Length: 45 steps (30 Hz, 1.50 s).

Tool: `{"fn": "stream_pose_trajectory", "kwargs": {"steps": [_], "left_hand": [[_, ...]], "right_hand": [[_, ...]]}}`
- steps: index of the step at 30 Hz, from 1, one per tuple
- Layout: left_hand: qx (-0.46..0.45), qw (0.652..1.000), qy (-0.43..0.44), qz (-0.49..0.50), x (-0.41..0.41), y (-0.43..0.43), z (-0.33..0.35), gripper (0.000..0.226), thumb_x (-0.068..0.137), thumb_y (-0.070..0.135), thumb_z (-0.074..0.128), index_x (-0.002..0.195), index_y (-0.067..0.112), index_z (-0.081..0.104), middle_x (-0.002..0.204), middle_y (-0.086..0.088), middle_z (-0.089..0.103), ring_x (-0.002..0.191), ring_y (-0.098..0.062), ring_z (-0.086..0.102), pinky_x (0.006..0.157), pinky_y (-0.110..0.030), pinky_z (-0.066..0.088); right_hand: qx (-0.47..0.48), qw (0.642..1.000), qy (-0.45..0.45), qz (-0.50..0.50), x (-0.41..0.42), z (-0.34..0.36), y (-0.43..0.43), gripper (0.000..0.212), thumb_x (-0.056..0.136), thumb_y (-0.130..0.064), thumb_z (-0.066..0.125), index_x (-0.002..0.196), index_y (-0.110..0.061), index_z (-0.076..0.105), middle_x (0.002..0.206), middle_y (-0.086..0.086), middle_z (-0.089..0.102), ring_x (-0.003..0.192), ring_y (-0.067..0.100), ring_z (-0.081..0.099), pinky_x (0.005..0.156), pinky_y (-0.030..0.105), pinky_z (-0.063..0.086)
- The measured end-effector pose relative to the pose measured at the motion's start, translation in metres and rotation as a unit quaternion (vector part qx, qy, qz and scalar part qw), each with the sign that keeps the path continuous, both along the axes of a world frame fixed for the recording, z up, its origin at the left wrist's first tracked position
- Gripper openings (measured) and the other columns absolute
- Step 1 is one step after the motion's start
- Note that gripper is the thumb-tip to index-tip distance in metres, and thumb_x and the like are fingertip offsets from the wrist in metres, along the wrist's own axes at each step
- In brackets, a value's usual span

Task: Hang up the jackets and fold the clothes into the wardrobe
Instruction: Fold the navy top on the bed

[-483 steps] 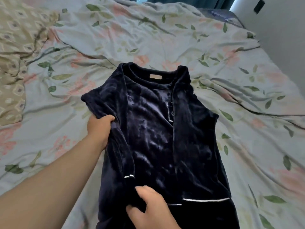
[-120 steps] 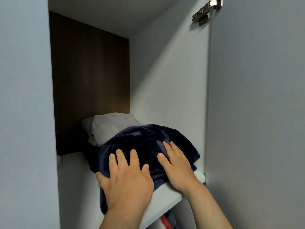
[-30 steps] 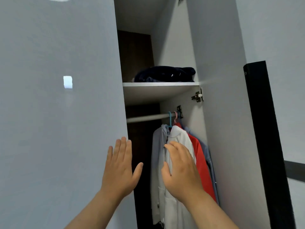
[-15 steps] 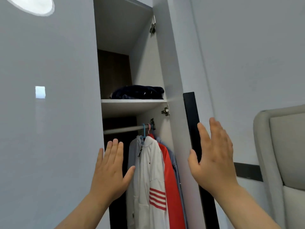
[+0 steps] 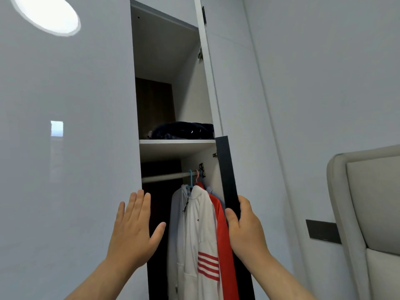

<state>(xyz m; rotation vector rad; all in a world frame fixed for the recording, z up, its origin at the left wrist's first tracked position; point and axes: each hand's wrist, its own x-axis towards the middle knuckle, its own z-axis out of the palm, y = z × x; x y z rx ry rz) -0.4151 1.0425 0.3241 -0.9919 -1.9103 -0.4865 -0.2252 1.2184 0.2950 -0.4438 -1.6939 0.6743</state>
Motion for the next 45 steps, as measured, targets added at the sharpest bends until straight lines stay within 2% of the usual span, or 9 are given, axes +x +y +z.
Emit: {"fn": "stream_pose_trajectory", "kwargs": {"steps": [2, 7, 13, 15, 17, 19, 21, 27, 45], "left_hand": [[-0.019, 0.999, -0.014, 0.021, -0.01, -0.006, -0.008, 0.087, 0.076, 0.075, -0.009, 0.144, 0.025, -0.029, 0.152, 0.004, -0.037, 0.141, -0.014, -0.034, 0.118, -0.039, -0.018], [-0.053, 0.995, -0.043, 0.071, -0.036, -0.015, -0.025, 0.097, 0.056, 0.079, -0.037, 0.135, 0.024, -0.038, 0.146, 0.002, -0.044, 0.14, -0.018, -0.035, 0.116, -0.042, -0.021], [-0.042, 0.994, -0.031, 0.093, -0.079, -0.018, -0.029, 0.089, 0.074, 0.075, -0.017, 0.142, 0.019, -0.031, 0.154, 0.0, -0.033, 0.141, -0.018, -0.034, 0.119, -0.041, -0.018], [-0.048, 0.994, -0.013, 0.095, -0.092, -0.017, -0.027, 0.089, 0.08, 0.073, -0.012, 0.148, 0.016, -0.018, 0.159, -0.004, -0.021, 0.146, -0.02, -0.024, 0.12, -0.041, -0.014], [-0.061, 0.994, 0.008, 0.095, -0.105, -0.015, -0.023, 0.089, 0.088, 0.068, -0.006, 0.152, 0.008, 0.009, 0.162, -0.011, 0.006, 0.15, -0.027, 0.001, 0.119, -0.043, -0.002], [-0.071, 0.992, 0.036, 0.097, -0.118, -0.013, -0.021, 0.084, 0.094, 0.062, 0.004, 0.15, 0.004, 0.025, 0.159, -0.016, 0.022, 0.149, -0.03, 0.015, 0.117, -0.049, 0.009], [-0.086, 0.989, 0.059, 0.108, -0.135, -0.011, -0.022, 0.082, 0.095, 0.062, 0.009, 0.15, 0.004, 0.027, 0.159, -0.017, 0.021, 0.149, -0.03, 0.015, 0.117, -0.053, 0.013], [-0.078, 0.983, 0.102, 0.134, -0.169, -0.008, -0.038, 0.09, 0.088, 0.065, 0.032, 0.153, 0.004, 0.021, 0.163, -0.015, 0.01, 0.15, -0.029, 0.011, 0.121, -0.051, 0.007], [-0.058, 0.972, 0.157, 0.163, -0.175, -0.002, -0.044, 0.094, 0.084, 0.062, 0.038, 0.153, 0.002, 0.019, 0.162, -0.017, 0.008, 0.15, -0.031, 0.009, 0.12, -0.053, 0.011]], "right_hand": [[0.024, 1.0, 0.0, 0.016, -0.019, -0.003, -0.006, 0.05, 0.1, -0.046, 0.046, 0.146, -0.039, 0.029, 0.123, -0.031, 0.041, 0.1, -0.019, 0.044, 0.089, 0.005, 0.038], [0.113, 0.993, -0.016, 0.006, -0.077, -0.006, -0.02, 0.057, 0.099, -0.047, 0.046, 0.15, -0.034, 0.023, 0.15, -0.018, 0.031, 0.138, 0.001, 0.028, 0.11, 0.016, 0.023], [0.2, 0.977, -0.074, -0.018, -0.144, -0.012, -0.031, 0.057, 0.101, -0.048, 0.036, 0.153, -0.031, 0.018, 0.162, -0.01, 0.014, 0.149, 0.009, 0.01, 0.115, 0.02, 0.004], [0.245, 0.965, -0.09, -0.015, -0.16, -0.016, -0.024, 0.06, 0.101, -0.052, 0.026, 0.156, -0.034, 0.009, 0.164, -0.012, 0.005, 0.149, 0.003, -0.001, 0.115, 0.019, -0.002], [0.293, 0.95, -0.107, -0.01, -0.17, -0.021, -0.013, 0.061, 0.1, -0.052, 0.017, 0.155, -0.037, -0.003, 0.164, -0.014, -0.005, 0.147, -0.001, -0.011, 0.121, 0.025, 0.002], [0.343, 0.933, -0.108, -0.019, -0.175, -0.023, -0.001, 0.06, 0.101, -0.045, 0.02, 0.156, -0.03, 0.003, 0.165, -0.005, 0.002, 0.151, 0.007, -0.002, 0.122, 0.036, 0.011], [0.387, 0.914, -0.107, -0.05, -0.179, -0.021, 0.013, 0.06, 0.101, -0.041, 0.027, 0.156, -0.022, 0.016, 0.164, 0.007, 0.015, 0.151, 0.02, 0.011, 0.118, 0.045, 0.015], [0.452, 0.879, -0.133, -0.072, -0.199, -0.02, 0.044, 0.079, 0.093, -0.053, 0.036, 0.158, -0.023, 0.004, 0.165, 0.014, 0.007, 0.153, 0.029, 0.005, 0.117, 0.058, 0.012], [0.442, 0.869, -0.197, -0.101, -0.246, -0.032, 0.053, 0.089, 0.088, -0.058, 0.042, 0.158, -0.018, 0.004, 0.165, 0.011, 0.002, 0.153, 0.027, 0.001, 0.118, 0.052, 0.01]]}}
